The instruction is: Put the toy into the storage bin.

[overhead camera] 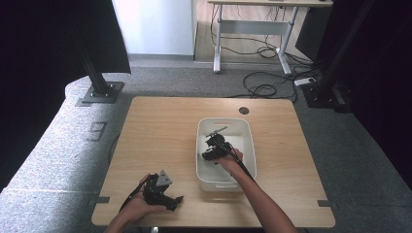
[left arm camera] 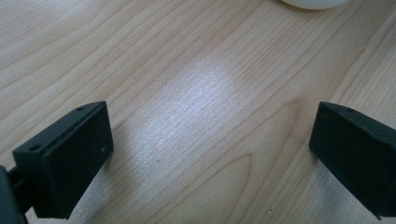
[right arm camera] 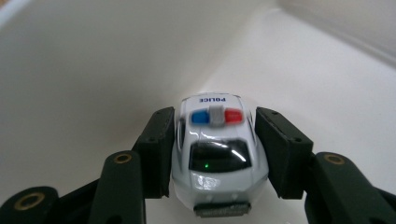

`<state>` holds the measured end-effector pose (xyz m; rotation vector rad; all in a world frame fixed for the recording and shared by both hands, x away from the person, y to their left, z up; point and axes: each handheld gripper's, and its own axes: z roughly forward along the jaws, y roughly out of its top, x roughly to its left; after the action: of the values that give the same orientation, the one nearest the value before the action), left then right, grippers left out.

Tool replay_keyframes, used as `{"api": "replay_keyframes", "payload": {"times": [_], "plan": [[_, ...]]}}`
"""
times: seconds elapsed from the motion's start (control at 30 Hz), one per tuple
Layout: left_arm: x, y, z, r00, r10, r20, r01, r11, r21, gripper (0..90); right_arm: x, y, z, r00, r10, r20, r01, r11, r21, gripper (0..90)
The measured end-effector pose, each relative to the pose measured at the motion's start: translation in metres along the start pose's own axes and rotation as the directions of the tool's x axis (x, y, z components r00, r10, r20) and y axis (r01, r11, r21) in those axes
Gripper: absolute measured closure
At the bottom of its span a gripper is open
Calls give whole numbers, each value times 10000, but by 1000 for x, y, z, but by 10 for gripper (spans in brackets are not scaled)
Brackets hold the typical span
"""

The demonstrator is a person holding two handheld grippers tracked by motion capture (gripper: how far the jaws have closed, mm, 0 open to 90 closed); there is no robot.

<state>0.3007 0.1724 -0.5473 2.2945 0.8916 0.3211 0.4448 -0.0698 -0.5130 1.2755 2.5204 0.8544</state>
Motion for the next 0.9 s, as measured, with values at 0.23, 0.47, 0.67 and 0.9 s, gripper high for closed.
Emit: {"api": "replay_keyframes", "payload": {"times": [0.23,0.47,0.67,0.9], "plan": [[0,0,0,10000,4,15,-4,10000,-9,0,-1,-3,-9,9998,-34,-219,34,10000,25,409],[0,0,0,10000,5,9,-5,10000,1,0,-4,-9,-12,9987,67,-499,-51,9995,323,408],[0,0,0,10000,3,5,-3,10000,2,0,-4,-11,-11,9983,81,-573,-51,9986,517,408],[0,0,0,10000,16,18,-16,10000,-3,0,-6,-13,-9,9972,165,-726,-94,9952,974,450]]}}
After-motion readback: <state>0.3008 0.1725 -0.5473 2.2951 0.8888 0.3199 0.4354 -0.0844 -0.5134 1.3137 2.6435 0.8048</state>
